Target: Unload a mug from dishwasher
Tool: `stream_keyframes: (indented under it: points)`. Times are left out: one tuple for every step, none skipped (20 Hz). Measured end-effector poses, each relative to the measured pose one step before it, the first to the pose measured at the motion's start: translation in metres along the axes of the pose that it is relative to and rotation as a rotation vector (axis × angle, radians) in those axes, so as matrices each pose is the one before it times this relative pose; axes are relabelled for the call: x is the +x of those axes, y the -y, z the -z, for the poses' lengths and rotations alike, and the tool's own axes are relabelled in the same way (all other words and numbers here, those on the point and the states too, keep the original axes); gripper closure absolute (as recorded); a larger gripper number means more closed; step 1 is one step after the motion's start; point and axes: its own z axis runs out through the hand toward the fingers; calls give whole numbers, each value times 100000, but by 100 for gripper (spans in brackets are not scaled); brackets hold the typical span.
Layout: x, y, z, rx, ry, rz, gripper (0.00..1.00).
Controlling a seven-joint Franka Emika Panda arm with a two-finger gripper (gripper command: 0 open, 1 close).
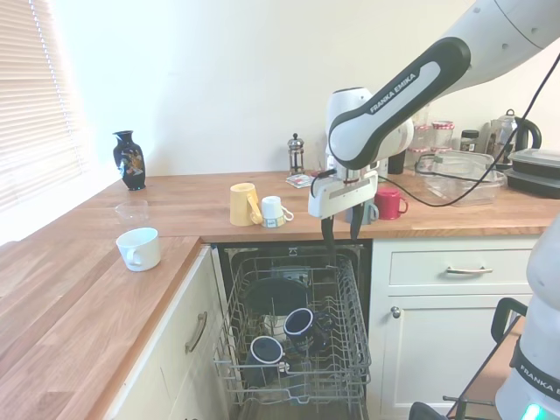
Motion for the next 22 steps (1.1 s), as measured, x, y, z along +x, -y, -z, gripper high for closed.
stream_keyframes:
  points:
    - [3, 1, -39, -56, 55, 1, 0]
    - [-2, 1, 0, 0, 0, 5, 0]
    - [-15, 14, 0, -1, 3, 51, 0]
    - [-39, 35, 0, -3, -1, 128, 0]
    - [-92, 81, -2, -28, -26, 286, 0]
    - [-158, 141, -6, -52, -38, 496, 0]
    - [-206, 184, -28, -168, -84, 620, 0]
    - [-241, 217, -59, -281, -108, 695, 0]
    - [-211, 194, -83, -349, -91, 726, 0]
    - [-181, 188, -117, -418, -60, 629, 0]
    - [-100, 231, -95, -300, -5, 569, 0]
    - [-41, 333, -56, -145, 22, 446, 0]
    - [11, 364, -77, -204, 27, 521, 0]
    - [99, 496, -118, -377, -16, 767, 0]
    - [108, 493, -317, -922, 255, 1045, 0]
    - [120, 496, -503, -1001, 465, 986, 0]
    - [164, 452, -632, -1441, 406, 1265, 0]
    - [170, 506, -653, -1321, 540, 1271, 0]
    - [142, 511, -575, -1006, 580, 1103, 0]
    - [107, 529, -514, -816, 573, 1157, 0]
    - [18, 452, -496, -987, 330, 1496, 0]
    - [-33, 365, -410, -1113, -63, 1862, 0]
